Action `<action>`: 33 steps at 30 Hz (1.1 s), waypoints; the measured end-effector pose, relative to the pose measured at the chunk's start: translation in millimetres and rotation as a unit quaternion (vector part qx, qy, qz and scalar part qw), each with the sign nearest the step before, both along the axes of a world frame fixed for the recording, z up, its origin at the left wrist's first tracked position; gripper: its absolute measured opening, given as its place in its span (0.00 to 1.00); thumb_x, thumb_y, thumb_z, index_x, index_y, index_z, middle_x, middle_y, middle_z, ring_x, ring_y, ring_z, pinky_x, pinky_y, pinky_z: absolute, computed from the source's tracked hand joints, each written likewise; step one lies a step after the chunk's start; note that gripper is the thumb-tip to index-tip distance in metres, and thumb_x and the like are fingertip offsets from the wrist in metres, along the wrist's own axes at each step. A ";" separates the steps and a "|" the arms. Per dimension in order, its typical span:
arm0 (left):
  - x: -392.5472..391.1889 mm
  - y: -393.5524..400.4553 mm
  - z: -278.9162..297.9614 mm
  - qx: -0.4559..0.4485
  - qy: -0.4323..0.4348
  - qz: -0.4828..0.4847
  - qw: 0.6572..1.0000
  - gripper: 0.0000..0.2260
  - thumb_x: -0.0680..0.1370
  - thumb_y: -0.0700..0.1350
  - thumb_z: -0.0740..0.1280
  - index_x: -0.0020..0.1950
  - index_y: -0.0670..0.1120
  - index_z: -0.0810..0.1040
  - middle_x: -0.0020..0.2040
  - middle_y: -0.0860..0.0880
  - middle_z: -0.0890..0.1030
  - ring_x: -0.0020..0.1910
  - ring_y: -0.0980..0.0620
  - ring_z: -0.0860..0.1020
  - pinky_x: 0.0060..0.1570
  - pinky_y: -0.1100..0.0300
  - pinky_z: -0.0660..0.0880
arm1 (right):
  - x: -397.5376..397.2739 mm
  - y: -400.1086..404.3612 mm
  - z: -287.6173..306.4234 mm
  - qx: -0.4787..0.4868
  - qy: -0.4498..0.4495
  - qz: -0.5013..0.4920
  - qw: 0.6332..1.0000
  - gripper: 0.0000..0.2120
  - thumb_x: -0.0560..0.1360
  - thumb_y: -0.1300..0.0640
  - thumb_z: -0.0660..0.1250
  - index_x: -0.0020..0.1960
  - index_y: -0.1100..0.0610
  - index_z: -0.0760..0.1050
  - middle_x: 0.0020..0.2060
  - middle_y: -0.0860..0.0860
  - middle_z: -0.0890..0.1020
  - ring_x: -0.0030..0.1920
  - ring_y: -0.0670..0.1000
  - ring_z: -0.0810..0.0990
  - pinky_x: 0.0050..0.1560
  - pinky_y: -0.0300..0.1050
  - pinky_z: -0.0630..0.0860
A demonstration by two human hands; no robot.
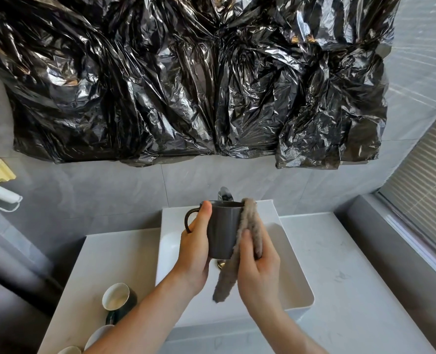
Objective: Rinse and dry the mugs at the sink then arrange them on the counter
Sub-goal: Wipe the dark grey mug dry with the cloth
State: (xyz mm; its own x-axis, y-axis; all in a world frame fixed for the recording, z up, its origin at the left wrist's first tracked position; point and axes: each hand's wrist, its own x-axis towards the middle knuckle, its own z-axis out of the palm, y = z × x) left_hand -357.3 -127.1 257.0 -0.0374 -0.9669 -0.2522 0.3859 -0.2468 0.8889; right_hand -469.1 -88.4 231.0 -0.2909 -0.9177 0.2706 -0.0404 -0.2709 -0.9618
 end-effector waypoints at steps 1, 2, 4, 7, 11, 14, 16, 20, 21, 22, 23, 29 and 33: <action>0.3 -0.1 -0.4 0.004 0.001 -0.006 1.000 0.33 0.69 0.72 0.65 0.63 0.50 0.85 0.59 0.45 0.87 0.62 0.43 0.83 0.67 0.43 0.78 | -0.6 -1.2 -0.5 0.032 -0.037 0.007 0.999 0.16 0.81 0.44 0.62 0.64 0.49 0.80 0.52 0.44 0.85 0.55 0.53 0.83 0.61 0.67 0.79; 0.8 -0.4 -0.5 0.007 -0.002 -0.009 1.000 0.33 0.70 0.73 0.64 0.62 0.51 0.85 0.59 0.45 0.87 0.63 0.43 0.83 0.68 0.41 0.77 | 0.1 -0.7 1.2 0.044 -0.055 0.015 0.997 0.16 0.81 0.44 0.62 0.62 0.51 0.80 0.49 0.44 0.85 0.52 0.53 0.83 0.59 0.70 0.79; 2.5 -3.0 1.0 0.011 -0.010 -0.006 1.000 0.35 0.69 0.74 0.64 0.62 0.49 0.85 0.59 0.44 0.87 0.62 0.43 0.84 0.69 0.40 0.75 | 6.4 4.3 6.4 0.017 -0.026 0.013 0.999 0.18 0.82 0.51 0.62 0.70 0.47 0.77 0.62 0.45 0.83 0.65 0.52 0.81 0.67 0.65 0.77; 7.6 -8.8 3.9 0.026 -0.017 -0.003 1.000 0.36 0.71 0.73 0.65 0.63 0.45 0.85 0.58 0.44 0.88 0.60 0.45 0.85 0.67 0.45 0.78 | 14.1 14.2 4.4 -0.086 0.091 0.004 0.992 0.29 0.80 0.62 0.65 0.78 0.46 0.68 0.80 0.43 0.66 0.81 0.45 0.63 0.77 0.42 0.66; 4.1 -3.2 4.7 0.014 -0.011 -0.018 1.000 0.34 0.75 0.70 0.64 0.67 0.46 0.82 0.60 0.44 0.87 0.61 0.46 0.85 0.65 0.47 0.79 | 12.6 11.4 -12.2 -0.144 0.171 -0.020 0.974 0.34 0.77 0.67 0.69 0.78 0.42 0.69 0.82 0.47 0.64 0.81 0.48 0.64 0.75 0.51 0.70; -0.5 0.2 2.7 0.035 0.025 -0.019 0.999 0.39 0.68 0.71 0.73 0.67 0.44 0.82 0.62 0.41 0.85 0.62 0.42 0.84 0.68 0.44 0.77 | 14.0 7.2 -16.7 -0.174 0.205 -0.024 0.963 0.33 0.77 0.67 0.70 0.77 0.46 0.70 0.80 0.50 0.67 0.80 0.54 0.67 0.73 0.60 0.71; -1.2 -1.9 -0.4 0.042 0.030 -0.011 0.999 0.36 0.68 0.68 0.73 0.67 0.44 0.82 0.61 0.41 0.86 0.62 0.42 0.84 0.69 0.42 0.77 | 14.8 5.8 -18.9 -0.150 0.163 -0.016 0.975 0.29 0.79 0.65 0.69 0.78 0.51 0.69 0.79 0.50 0.68 0.80 0.52 0.66 0.76 0.52 0.69; -0.4 -4.0 -9.1 0.047 -0.012 0.005 0.999 0.34 0.67 0.68 0.71 0.65 0.49 0.82 0.60 0.42 0.86 0.60 0.42 0.84 0.65 0.37 0.78 | 8.1 5.3 -11.9 0.021 0.001 0.020 1.000 0.16 0.80 0.45 0.62 0.68 0.43 0.76 0.50 0.47 0.84 0.51 0.58 0.83 0.46 0.59 0.81; 0.1 -4.8 -10.5 0.044 -0.023 0.003 0.999 0.34 0.67 0.69 0.71 0.66 0.50 0.81 0.60 0.43 0.86 0.60 0.43 0.84 0.65 0.37 0.79 | 6.8 3.9 -10.0 0.036 -0.004 0.033 0.999 0.15 0.80 0.43 0.61 0.65 0.43 0.77 0.47 0.47 0.85 0.48 0.60 0.84 0.43 0.57 0.80; 0.8 -5.5 -11.6 0.045 -0.028 0.000 0.999 0.34 0.67 0.70 0.70 0.66 0.51 0.81 0.60 0.44 0.86 0.60 0.43 0.85 0.64 0.38 0.79 | 7.3 3.1 -7.6 0.034 -0.005 0.043 0.998 0.15 0.81 0.45 0.61 0.67 0.44 0.76 0.51 0.47 0.86 0.53 0.59 0.86 0.49 0.57 0.81; 1.1 -5.8 -12.1 0.048 -0.027 -0.003 0.998 0.36 0.66 0.71 0.70 0.67 0.51 0.80 0.60 0.44 0.86 0.60 0.44 0.85 0.64 0.39 0.79 | 8.9 4.7 -4.8 0.025 -0.006 0.053 0.998 0.18 0.82 0.49 0.61 0.71 0.44 0.74 0.59 0.46 0.85 0.62 0.56 0.84 0.59 0.57 0.80; 1.5 -2.0 -8.3 0.008 0.013 -0.046 0.999 0.41 0.69 0.68 0.75 0.74 0.44 0.72 0.66 0.43 0.84 0.65 0.44 0.82 0.68 0.44 0.76 | 7.1 11.7 -10.9 -0.141 0.231 0.014 0.963 0.37 0.78 0.70 0.69 0.79 0.42 0.66 0.82 0.46 0.62 0.81 0.49 0.63 0.76 0.42 0.66; 1.3 0.1 -11.2 -0.056 -0.029 -0.016 0.998 0.35 0.67 0.61 0.73 0.70 0.46 0.74 0.64 0.45 0.84 0.65 0.45 0.82 0.66 0.43 0.78 | 1.5 15.1 -9.5 -0.075 0.100 0.043 0.991 0.29 0.81 0.62 0.63 0.81 0.50 0.64 0.79 0.49 0.69 0.80 0.52 0.66 0.78 0.51 0.67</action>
State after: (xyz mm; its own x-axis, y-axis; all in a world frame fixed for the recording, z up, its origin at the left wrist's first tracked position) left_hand -356.0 -127.0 245.8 -0.0576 -0.9876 -0.1462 0.3257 -0.1570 0.9324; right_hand -467.6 -73.3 221.5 -0.1397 -0.8819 0.4503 -0.1965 -0.4210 -0.8855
